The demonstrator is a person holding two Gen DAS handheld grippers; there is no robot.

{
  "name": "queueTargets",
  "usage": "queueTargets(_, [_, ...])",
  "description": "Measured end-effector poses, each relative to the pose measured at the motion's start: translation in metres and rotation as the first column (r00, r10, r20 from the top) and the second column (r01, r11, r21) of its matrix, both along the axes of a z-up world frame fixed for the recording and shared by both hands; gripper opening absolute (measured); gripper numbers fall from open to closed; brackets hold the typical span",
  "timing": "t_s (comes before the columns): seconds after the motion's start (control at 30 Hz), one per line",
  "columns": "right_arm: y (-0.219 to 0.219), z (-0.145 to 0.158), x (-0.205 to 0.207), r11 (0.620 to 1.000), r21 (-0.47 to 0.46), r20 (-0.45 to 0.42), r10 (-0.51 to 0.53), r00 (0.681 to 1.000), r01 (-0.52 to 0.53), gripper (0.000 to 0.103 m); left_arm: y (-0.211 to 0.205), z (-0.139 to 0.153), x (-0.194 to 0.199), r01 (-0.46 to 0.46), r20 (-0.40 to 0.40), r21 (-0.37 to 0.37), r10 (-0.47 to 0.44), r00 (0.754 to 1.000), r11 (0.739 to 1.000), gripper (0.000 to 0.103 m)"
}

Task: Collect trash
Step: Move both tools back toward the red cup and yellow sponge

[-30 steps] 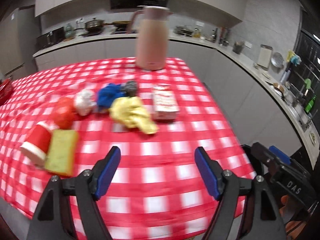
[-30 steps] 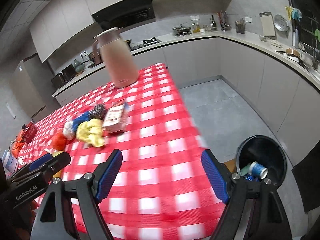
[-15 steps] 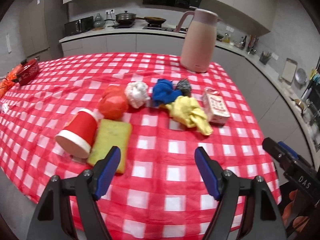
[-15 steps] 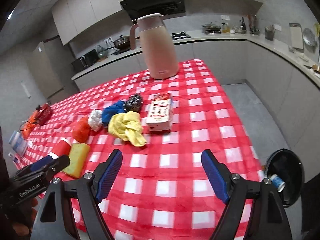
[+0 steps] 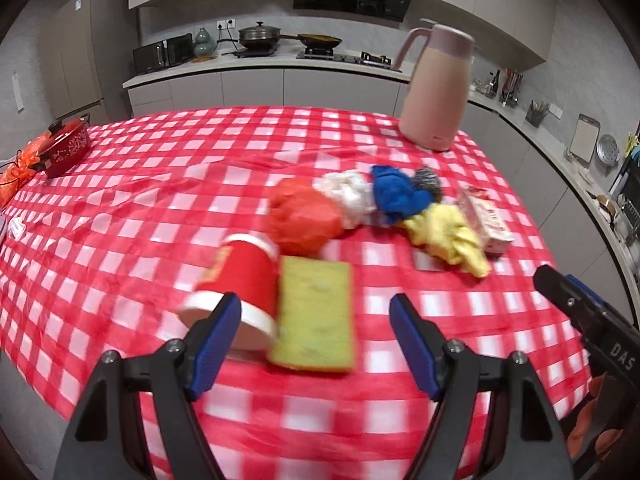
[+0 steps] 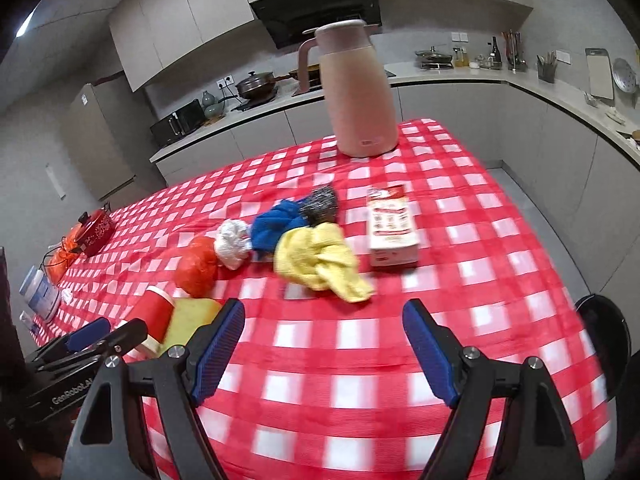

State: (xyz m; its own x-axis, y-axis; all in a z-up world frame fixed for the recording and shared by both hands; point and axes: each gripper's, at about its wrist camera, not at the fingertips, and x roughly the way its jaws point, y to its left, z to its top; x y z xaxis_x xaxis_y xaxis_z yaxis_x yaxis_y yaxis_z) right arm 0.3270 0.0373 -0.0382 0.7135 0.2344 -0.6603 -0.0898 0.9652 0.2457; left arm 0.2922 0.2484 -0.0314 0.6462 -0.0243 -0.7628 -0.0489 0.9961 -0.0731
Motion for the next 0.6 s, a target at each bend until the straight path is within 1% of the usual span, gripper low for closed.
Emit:
queueTargets(0.1, [0.029, -0.005, 0.003, 1.0, -0.004, -0.008, -0.006, 1.0, 0.006, 0.083, 0.023, -0.01, 0.011, 0.018, -0.024, -0.002, -0.018, 1.0, 1.0, 0.078])
queueTargets(0.2, [0.055, -0.012, 0.006, 1.0, -0.007, -0.019, -0.017, 1.0, 0.017, 0.083, 0.038, -0.021, 0.023, 0.056, -0.041, 0.003, -0.056, 0.998, 0.998, 0.078])
queueTargets(0.4, [0.083, -0.026, 0.012, 0.999, -0.018, -0.049, -0.05, 0.998, 0.049, 0.083, 0.051, -0.043, 0.045, 0.106, -0.085, -0.002, -0.106, 0.991, 0.994, 0.078])
queueTargets(0.6, [0.1, -0.034, 0.017, 0.998, -0.02, -0.071, -0.065, 0.995, 0.063, 0.083, 0.069, -0.054, 0.049, 0.109, -0.109, -0.024, -0.111, 0.988, 0.994, 0.078])
